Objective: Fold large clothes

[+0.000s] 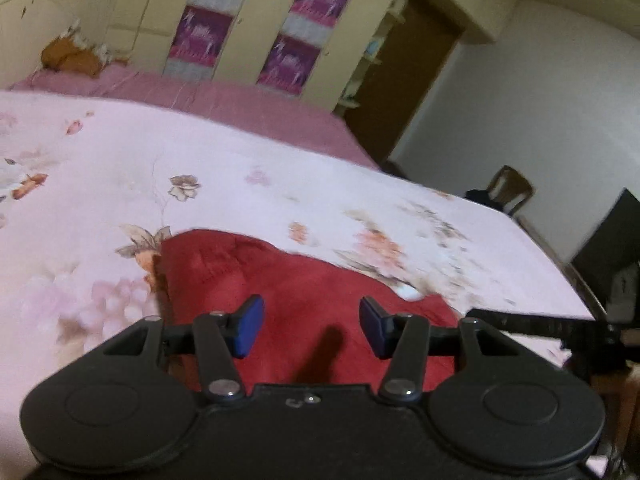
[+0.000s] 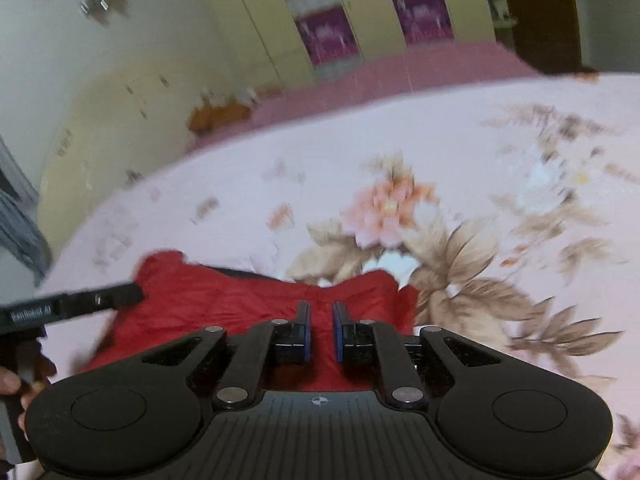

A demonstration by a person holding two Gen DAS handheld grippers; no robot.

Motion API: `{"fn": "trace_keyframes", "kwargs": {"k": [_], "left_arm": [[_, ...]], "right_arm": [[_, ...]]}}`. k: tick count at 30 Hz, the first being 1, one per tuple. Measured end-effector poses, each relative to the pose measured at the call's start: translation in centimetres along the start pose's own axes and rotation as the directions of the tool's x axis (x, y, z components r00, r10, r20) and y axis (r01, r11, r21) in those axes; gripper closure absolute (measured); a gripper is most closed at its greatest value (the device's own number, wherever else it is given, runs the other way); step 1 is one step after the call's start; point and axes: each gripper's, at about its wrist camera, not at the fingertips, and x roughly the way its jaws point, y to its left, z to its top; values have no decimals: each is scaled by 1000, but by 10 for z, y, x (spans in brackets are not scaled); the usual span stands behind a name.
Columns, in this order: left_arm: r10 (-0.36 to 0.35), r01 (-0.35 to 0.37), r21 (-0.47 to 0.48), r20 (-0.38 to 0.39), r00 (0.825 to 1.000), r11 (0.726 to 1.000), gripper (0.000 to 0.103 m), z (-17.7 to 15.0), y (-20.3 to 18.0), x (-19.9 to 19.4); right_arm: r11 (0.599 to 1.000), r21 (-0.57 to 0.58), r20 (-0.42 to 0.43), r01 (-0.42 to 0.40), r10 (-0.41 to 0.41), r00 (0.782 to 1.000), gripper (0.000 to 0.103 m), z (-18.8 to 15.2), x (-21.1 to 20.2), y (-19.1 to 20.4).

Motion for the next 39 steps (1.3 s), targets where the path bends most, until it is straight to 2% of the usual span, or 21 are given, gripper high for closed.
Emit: {"fn": "trace_keyframes", "kwargs": {"k": [2, 4, 6, 9, 11, 13, 15, 19, 21, 23, 26, 34, 39], "left_arm": [[2, -2, 43, 4, 1000, 999, 51, -19, -17, -19], [39, -37, 74, -27, 999, 997, 51, -37, -26, -18], [92, -87, 107, -39, 995, 990, 49, -49, -30, -7], [178, -171, 154, -35, 983, 973, 49, -51, -36, -2], [210, -201, 176, -34, 977, 964, 52, -49, -48, -14], [171, -167, 186, -4, 985, 968, 52, -55, -61, -41], [146, -145, 197, 10, 989, 970, 52, -68, -76, -66], [137, -133, 204, -3, 991, 970, 52, -99, -97, -90], [158, -151, 198, -16, 987, 969, 52, -114, -103, -93], [172, -167, 172, -13, 985, 971, 52, -123, -105, -96], [190, -187, 151, -5, 982, 971, 52, -136, -107, -99], [276, -275, 177, 23, 961, 945, 52, -153, -116, -104], [301, -300, 164, 24, 953, 940, 52, -151, -121, -109]], "right_arm": [[998, -38, 2, -46, 46, 999, 91, -11, -21, 6], [994, -91, -32, -57, 54, 998, 91, -27, -27, 10], [992, -123, -57, 8, -15, 998, 91, -39, -18, 7], [990, -68, -86, 121, -126, 988, 91, -43, -2, -10], [990, -55, -83, 126, -130, 988, 90, -39, -11, -10], [993, -84, -33, 88, -91, 995, 91, -39, -39, 1], [994, -108, 13, 8, -6, 1000, 91, -42, -73, 18], [975, -178, -8, -130, 131, 991, 91, -72, -111, 54], [964, -215, -32, -155, 152, 988, 90, -90, -116, 66], [949, -283, -64, -140, 127, 990, 91, -112, -117, 79], [915, -399, -83, -60, 30, 996, 91, -139, -108, 88], [923, -385, -109, -29, -14, 994, 91, -153, -92, 75], [935, -354, -113, -25, -16, 993, 91, -146, -104, 76]]}}
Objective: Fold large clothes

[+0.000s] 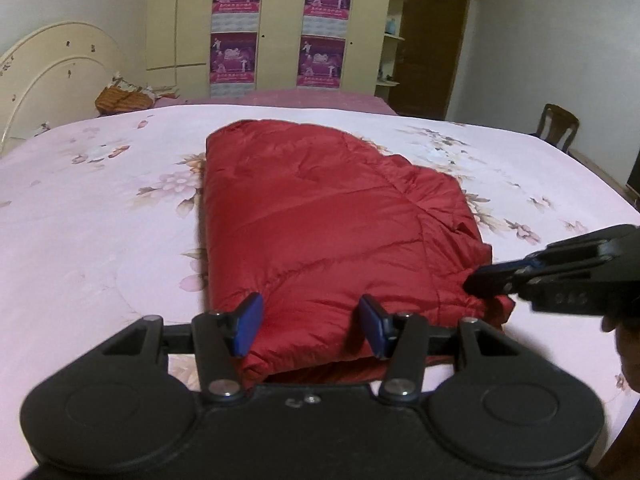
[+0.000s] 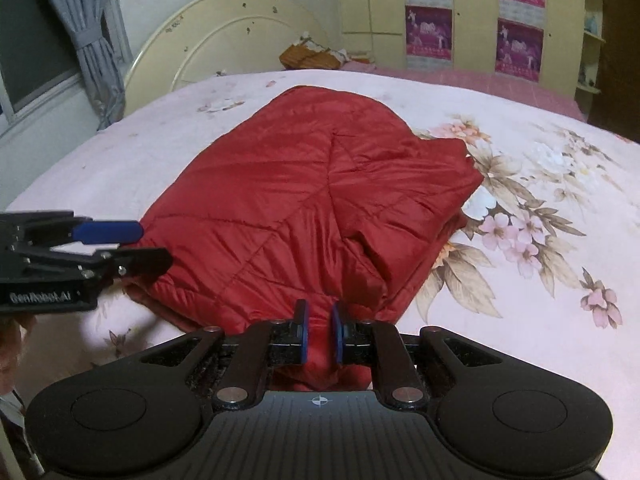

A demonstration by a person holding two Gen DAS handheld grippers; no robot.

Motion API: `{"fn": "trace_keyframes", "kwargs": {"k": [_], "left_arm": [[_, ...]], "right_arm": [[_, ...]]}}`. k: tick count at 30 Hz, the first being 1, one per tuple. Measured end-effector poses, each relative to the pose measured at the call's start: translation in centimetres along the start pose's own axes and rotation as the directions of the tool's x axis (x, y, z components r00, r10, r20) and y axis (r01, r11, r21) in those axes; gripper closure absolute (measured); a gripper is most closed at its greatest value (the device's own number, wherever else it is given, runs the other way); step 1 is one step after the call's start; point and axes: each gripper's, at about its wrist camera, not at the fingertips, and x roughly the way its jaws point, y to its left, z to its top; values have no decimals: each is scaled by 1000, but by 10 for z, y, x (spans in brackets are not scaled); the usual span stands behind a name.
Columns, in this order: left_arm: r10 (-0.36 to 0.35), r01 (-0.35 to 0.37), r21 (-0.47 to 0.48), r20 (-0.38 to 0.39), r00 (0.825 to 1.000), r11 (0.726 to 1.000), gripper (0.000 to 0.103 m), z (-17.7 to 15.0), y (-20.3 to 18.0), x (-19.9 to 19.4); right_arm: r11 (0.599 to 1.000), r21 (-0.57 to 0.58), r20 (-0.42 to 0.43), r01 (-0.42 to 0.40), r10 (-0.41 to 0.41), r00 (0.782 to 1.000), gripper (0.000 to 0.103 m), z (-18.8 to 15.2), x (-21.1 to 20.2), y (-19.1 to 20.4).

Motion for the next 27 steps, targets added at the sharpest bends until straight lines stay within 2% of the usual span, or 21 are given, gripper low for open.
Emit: {"fn": "trace_keyframes", "kwargs": {"k": [3, 4, 5, 6, 7, 8, 9, 10, 11, 17, 20, 27], "left_arm": [[6, -6, -6, 4, 1000, 1000, 51, 0, -3, -12], [13, -13, -8, 1, 1000, 1000, 44, 0, -5, -16], [24, -24, -12, 8, 1000, 1000, 36, -1, -6, -23], [39, -38, -18, 26, 999, 999, 14, -1, -9, -32], [59, -58, -25, 52, 997, 998, 0, -1, -12, -41], [80, -77, -32, 85, 993, 997, 0, -2, -15, -52], [98, -94, -41, 102, 990, 995, 0, -3, -18, -62], [114, -109, -52, 102, 988, 993, 0, -4, -21, -68], [128, -122, -60, 98, 987, 991, 0, -5, -23, -75], [171, -165, -83, 68, 983, 983, 0, -10, -37, -109], [160, -154, -87, 64, 985, 984, 0, -11, -42, -121], [156, -149, -70, 101, 983, 986, 0, -21, -63, -154]], "right_arm": [[999, 35, 47, -8, 6, 999, 90, 4, -22, -1], [999, 40, 55, -2, 0, 998, 90, 5, -29, -1], [999, 46, 67, 5, -8, 998, 90, 5, -37, -1], [999, 53, 76, 12, -16, 997, 90, 5, -44, -1], [998, 61, 82, 24, -29, 996, 90, 4, -51, -1], [996, 78, 85, 41, -48, 995, 87, 4, -60, -1], [993, 96, 87, 64, -72, 994, 72, 3, -66, -2], [988, 119, 101, 95, -107, 989, 11, 0, -75, -3], [985, 130, 153, 115, -134, 979, 0, -5, -87, -3], [972, 154, 134, 180, -201, 970, 0, -21, -123, 9], [964, 165, 128, 207, -229, 965, 0, -27, -138, 21], [954, 137, 154, 267, -287, 946, 0, -43, -172, 47]]}}
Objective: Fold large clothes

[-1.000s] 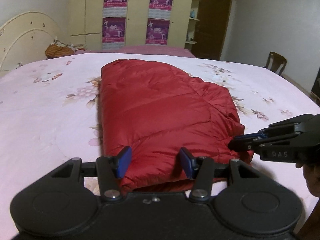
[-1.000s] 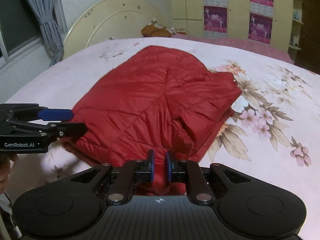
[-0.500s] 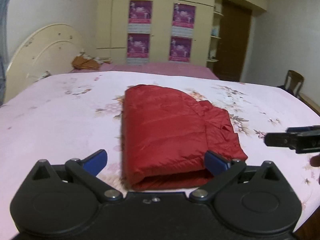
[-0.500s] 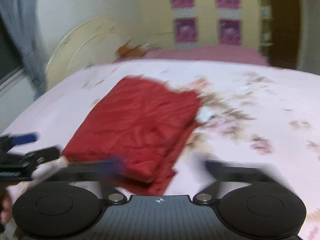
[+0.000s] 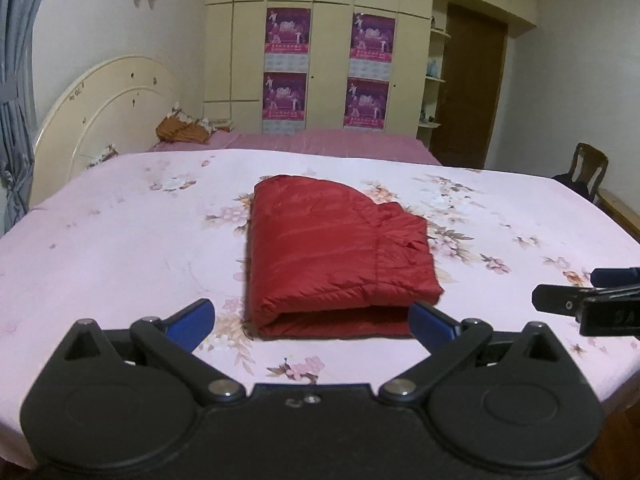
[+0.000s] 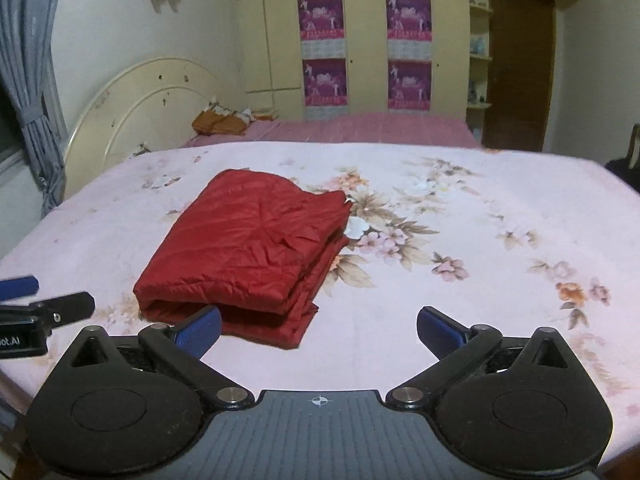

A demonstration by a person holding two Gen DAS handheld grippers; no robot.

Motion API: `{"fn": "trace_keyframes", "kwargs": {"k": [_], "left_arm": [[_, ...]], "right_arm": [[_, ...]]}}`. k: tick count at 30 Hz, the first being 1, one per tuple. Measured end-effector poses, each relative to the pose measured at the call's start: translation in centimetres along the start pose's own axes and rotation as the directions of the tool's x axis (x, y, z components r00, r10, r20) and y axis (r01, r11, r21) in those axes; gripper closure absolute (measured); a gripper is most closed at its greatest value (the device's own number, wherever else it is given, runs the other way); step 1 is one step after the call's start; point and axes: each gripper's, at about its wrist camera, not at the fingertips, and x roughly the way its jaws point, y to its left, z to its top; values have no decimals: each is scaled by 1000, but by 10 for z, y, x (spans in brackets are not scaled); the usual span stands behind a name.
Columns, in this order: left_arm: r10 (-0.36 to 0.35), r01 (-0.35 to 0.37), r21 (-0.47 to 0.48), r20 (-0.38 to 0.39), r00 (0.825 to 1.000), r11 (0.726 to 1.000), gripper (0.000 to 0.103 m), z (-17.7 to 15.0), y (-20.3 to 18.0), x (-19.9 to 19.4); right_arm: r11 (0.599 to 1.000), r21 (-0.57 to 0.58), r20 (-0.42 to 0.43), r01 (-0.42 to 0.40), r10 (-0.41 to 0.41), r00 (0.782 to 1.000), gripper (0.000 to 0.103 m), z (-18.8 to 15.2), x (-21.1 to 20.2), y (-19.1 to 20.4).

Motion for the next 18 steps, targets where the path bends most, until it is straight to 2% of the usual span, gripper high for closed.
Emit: {"fn": "trace_keyframes", "kwargs": {"k": [7, 18], "left_arm": [[-9, 10, -7, 29, 1000, 1000, 0, -15, -14, -37], [-25, 25, -6, 49, 998, 1000, 0, -25, -22, -54]], "right_arm": [[1000, 3, 10, 14, -14, 1000, 0, -21, -41, 1], [1000, -14, 38, 13, -12, 999, 0, -30, -66, 9]]}}
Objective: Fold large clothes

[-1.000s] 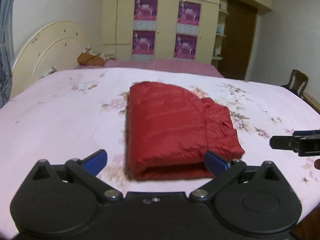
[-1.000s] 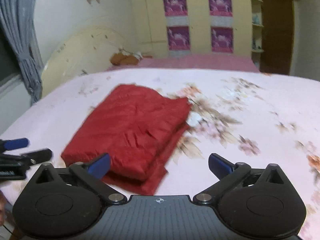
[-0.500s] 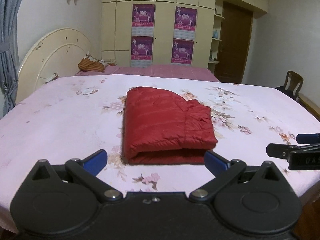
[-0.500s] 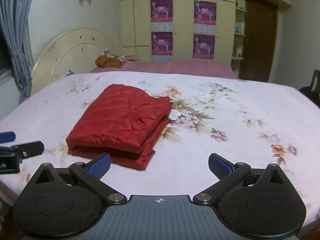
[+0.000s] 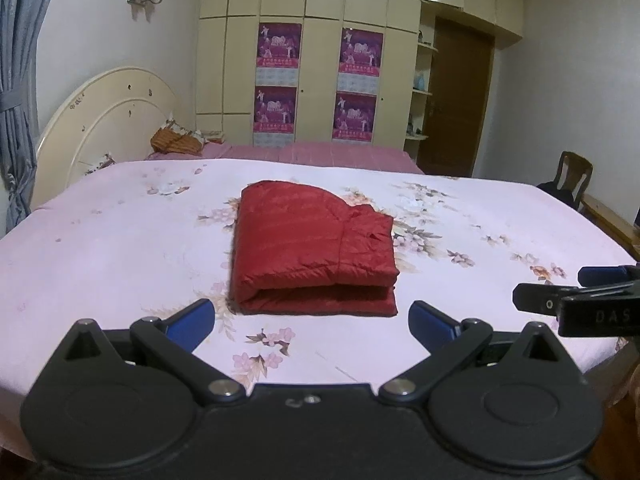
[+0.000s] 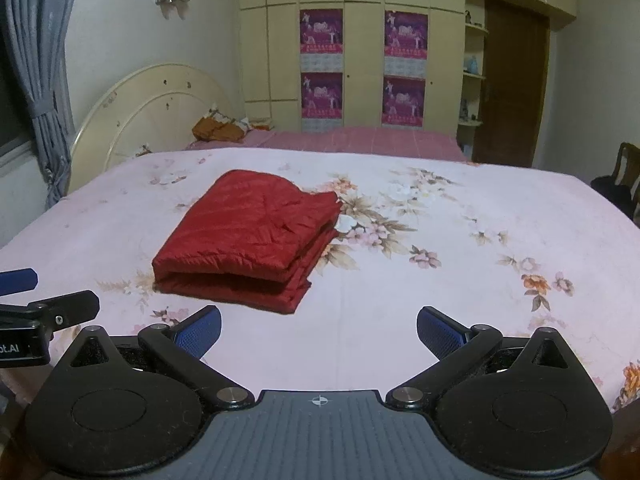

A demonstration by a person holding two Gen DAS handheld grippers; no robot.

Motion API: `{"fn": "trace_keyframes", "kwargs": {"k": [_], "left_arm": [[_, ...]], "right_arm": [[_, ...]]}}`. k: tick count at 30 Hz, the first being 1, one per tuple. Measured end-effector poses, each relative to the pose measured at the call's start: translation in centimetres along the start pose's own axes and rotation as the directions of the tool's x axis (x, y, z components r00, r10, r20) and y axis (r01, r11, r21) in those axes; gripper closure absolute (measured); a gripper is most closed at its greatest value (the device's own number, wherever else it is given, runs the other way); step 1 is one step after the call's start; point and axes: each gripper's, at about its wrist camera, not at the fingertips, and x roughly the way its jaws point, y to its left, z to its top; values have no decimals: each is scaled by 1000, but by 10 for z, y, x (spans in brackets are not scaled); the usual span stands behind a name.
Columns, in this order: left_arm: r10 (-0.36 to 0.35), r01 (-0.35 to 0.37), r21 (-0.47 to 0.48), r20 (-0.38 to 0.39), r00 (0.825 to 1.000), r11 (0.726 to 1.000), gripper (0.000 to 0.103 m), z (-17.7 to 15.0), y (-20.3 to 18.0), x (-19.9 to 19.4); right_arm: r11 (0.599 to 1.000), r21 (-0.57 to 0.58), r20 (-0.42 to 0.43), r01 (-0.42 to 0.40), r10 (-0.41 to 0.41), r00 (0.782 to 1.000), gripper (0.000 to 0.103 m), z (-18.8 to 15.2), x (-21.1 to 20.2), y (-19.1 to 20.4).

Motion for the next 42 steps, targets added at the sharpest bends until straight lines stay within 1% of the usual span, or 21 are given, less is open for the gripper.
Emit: {"fn": "trace_keyframes", "kwargs": {"k": [10, 42], "left_arm": [[-3, 3, 13, 15, 1000, 1000, 0, 3, -3, -2], [-3, 2, 13, 28, 1000, 1000, 0, 8, -4, 0]], "right_arm": [[1000, 10, 15, 6, -6, 1000, 0, 1, -5, -7], [1000, 13, 27, 9, -9, 1000, 0, 2, -8, -10]]}}
